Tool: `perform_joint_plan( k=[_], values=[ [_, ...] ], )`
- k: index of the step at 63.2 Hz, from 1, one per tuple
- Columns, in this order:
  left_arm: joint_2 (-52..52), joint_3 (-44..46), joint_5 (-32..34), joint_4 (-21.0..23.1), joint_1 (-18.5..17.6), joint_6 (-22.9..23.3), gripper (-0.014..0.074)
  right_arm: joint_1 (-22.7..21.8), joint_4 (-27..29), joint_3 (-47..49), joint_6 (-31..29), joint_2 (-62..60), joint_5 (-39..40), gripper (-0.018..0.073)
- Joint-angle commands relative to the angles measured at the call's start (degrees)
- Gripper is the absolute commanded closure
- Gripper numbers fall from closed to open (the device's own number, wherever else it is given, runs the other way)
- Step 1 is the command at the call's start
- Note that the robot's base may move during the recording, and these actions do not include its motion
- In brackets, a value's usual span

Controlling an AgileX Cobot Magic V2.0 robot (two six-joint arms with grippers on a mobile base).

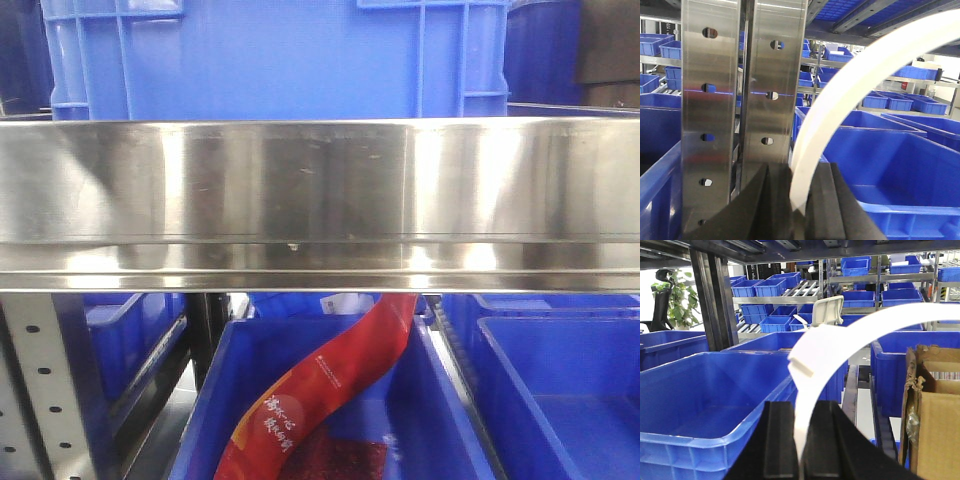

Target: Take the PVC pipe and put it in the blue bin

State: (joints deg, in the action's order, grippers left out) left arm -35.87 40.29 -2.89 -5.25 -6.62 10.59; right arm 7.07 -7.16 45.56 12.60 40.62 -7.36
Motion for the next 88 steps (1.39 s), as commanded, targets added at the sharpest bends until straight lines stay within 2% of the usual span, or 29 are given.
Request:
perform_joint_plan(
  k=[1, 35, 49, 58, 61, 67, 79, 88],
  values=[
    [0.05, 0.13, 1.34, 0.03, -0.4, -0.03, 0.0707, 0.02, -0.2, 0.0, -0.28, -0.19, 1.85, 0.0727],
    [0.05, 0.13, 1.34, 0.03, -0.4, -0.03, 0.0707, 0.02, -0.2, 0.0, -0.28, -0.19, 11.72, 0.0727],
    [-0.45, 0.13, 2.54, 0.03, -0.4, -0.03, 0.0707, 0.02, -0.2, 0.0, -0.16, 1.92, 10.65, 0.0727],
    [-3.35, 1.27, 4.42, 3.38, -0.86, -0.03, 0.0707, 0.37, 5.52, 0.19, 3.26, 5.38, 10.38, 0.0727],
    [-4.73, 2.59, 3.93, 3.38, -1.93, -0.03, 0.0707, 1.8, 6.04, 0.71, 3.39, 6.48, 10.89, 0.0727],
    [-8.47, 6.72, 3.93, 2.76, -6.8, -0.03, 0.0707, 6.97, 5.56, 3.32, 3.39, 9.98, 10.89, 0.0727],
    [-19.96, 16.62, 3.93, -0.75, -17.33, -0.03, 0.0707, 16.34, -0.26, 10.82, 3.39, 19.52, 11.62, 0.0727],
    [-30.35, 28.06, 2.38, -0.46, -20.49, -0.03, 0.0707, 20.0, -0.26, 18.14, 3.39, 26.36, 13.56, 0.0727]
  ],
)
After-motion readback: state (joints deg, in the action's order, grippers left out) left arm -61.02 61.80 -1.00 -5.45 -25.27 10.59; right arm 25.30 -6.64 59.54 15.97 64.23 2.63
